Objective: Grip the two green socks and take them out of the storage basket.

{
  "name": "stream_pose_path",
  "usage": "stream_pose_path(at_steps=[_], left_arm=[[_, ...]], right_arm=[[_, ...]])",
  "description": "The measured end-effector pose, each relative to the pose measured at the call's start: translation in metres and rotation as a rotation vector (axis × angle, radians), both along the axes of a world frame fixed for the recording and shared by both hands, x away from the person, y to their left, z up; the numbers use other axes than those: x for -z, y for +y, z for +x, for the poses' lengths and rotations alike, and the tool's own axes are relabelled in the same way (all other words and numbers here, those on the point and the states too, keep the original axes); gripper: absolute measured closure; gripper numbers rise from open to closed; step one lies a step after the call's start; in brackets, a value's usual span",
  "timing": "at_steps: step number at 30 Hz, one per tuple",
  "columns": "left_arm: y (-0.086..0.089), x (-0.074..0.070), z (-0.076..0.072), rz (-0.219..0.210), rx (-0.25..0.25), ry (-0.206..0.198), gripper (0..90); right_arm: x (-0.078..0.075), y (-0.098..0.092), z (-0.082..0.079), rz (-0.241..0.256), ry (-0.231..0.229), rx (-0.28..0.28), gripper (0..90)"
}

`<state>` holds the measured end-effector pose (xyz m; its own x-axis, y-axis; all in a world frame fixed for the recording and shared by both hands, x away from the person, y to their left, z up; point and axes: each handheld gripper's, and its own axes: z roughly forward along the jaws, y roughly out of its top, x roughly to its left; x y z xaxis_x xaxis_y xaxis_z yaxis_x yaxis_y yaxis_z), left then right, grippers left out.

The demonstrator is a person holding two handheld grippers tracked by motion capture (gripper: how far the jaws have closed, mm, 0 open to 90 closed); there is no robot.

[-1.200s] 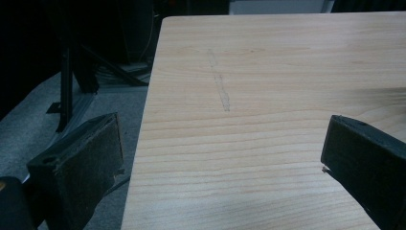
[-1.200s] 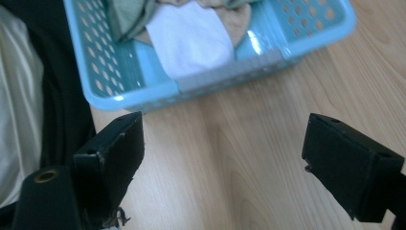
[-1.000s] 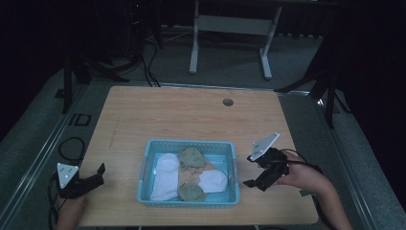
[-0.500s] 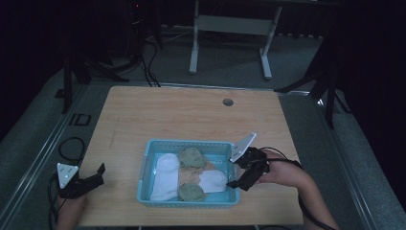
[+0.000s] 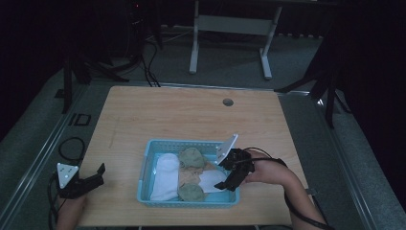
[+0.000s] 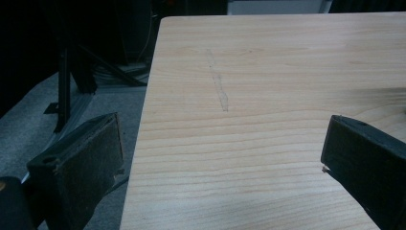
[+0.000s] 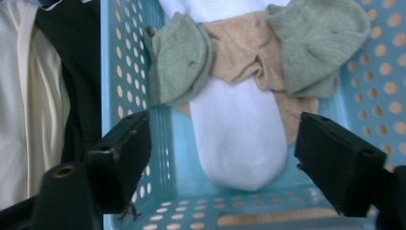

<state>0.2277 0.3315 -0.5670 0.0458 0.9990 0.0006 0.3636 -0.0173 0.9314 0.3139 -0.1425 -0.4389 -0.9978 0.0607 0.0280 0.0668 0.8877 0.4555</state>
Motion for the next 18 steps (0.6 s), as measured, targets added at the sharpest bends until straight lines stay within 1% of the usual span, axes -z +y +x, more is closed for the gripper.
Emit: stream_pose_path(at_steps=[3, 6, 7, 9, 10, 12, 17, 18], left_arm=[[0.000, 0.000, 0.000, 0.000, 0.000, -0.001, 0.3], [0.000, 0.000, 0.000, 0.000, 0.000, 0.000, 0.4], [0.000, 0.000, 0.000, 0.000, 0.001, 0.000, 0.4], [0.000, 0.000, 0.000, 0.000, 0.001, 0.000, 0.4], [0.000, 0.000, 0.000, 0.001, 0.003, -0.001, 0.4], [0.000, 0.000, 0.000, 0.002, 0.004, 0.000, 0.3], [0.000, 0.000, 0.000, 0.003, 0.003, 0.000, 0.4], [0.000, 0.000, 0.000, 0.006, 0.004, 0.001, 0.4]], right_arm=[[0.004, 0.007, 0.000, -0.010, 0.006, -0.016, 21.5], [0.007, 0.012, 0.000, -0.017, 0.005, -0.018, 22.3], [0.009, 0.016, 0.000, -0.022, 0.010, -0.026, 25.7], [0.009, 0.016, 0.000, -0.022, 0.010, -0.026, 25.7], [0.014, 0.022, -0.001, -0.031, 0.018, -0.031, 30.4], [0.018, 0.027, -0.001, -0.037, 0.021, -0.035, 34.4], [0.026, 0.035, -0.002, -0.051, 0.044, -0.053, 38.5], [0.028, 0.038, -0.002, -0.057, 0.047, -0.057, 40.6]])
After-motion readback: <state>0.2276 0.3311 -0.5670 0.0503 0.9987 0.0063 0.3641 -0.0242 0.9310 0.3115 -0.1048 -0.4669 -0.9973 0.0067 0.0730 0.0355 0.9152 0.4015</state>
